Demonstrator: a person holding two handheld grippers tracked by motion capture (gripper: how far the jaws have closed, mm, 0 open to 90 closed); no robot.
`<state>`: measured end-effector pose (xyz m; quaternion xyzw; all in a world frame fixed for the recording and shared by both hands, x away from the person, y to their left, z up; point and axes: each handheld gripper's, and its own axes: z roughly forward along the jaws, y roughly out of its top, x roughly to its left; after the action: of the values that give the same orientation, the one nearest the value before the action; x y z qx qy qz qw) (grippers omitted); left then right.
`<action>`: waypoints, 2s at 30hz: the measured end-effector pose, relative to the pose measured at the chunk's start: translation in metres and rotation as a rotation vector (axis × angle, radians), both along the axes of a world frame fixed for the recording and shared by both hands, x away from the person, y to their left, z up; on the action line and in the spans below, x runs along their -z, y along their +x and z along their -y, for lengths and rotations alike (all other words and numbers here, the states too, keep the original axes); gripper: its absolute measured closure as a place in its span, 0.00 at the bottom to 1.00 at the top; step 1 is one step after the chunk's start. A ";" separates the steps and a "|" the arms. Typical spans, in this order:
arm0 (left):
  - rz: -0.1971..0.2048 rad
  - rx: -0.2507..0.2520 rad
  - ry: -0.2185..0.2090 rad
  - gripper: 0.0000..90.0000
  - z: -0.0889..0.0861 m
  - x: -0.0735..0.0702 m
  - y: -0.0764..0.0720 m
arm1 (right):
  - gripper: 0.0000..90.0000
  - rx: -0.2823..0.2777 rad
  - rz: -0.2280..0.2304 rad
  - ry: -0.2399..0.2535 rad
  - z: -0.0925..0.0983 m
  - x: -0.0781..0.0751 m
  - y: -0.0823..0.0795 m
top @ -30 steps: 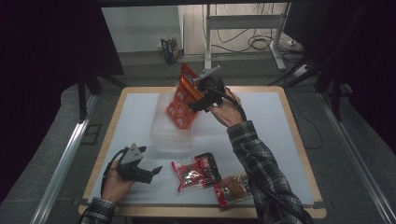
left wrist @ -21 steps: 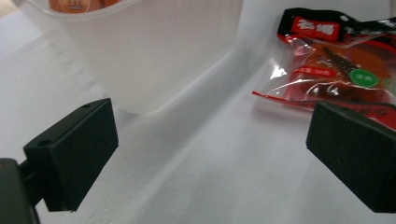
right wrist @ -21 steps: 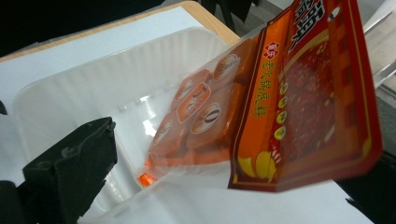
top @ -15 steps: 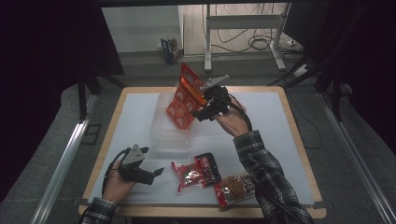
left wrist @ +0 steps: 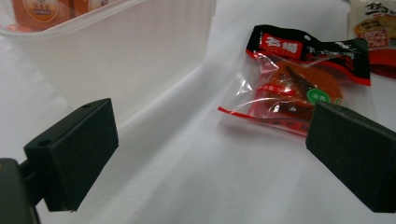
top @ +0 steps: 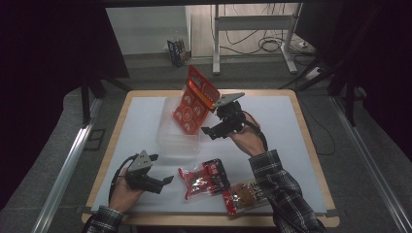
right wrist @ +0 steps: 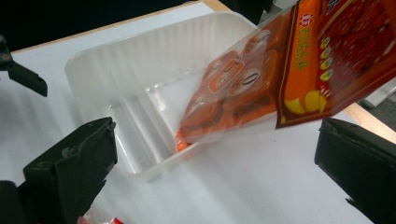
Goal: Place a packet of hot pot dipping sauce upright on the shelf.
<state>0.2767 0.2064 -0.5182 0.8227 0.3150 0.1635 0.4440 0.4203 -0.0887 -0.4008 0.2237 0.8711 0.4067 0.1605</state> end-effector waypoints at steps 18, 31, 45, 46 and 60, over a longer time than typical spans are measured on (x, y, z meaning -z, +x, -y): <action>-0.025 0.047 -0.044 0.07 0.010 -0.006 -0.005 | 0.00 0.025 -0.032 0.031 0.026 0.032 -0.038; -0.022 0.082 -0.057 0.17 0.019 -0.009 -0.009 | 0.00 0.053 -0.027 0.034 0.049 0.050 -0.060; -0.051 0.114 -0.090 0.51 0.026 -0.008 -0.008 | 0.00 0.074 -0.050 0.020 0.070 0.072 -0.086; -0.056 0.123 -0.086 0.55 0.028 -0.008 -0.007 | 0.00 0.074 -0.054 0.017 0.072 0.074 -0.089; -0.108 0.208 -0.043 1.00 0.049 0.001 -0.003 | 0.00 0.101 -0.093 0.039 0.092 0.092 -0.105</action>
<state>0.2738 0.1571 -0.5195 0.8489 0.2546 0.0653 0.4585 0.3154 -0.1804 -0.4929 0.2892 0.8572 0.4039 0.1361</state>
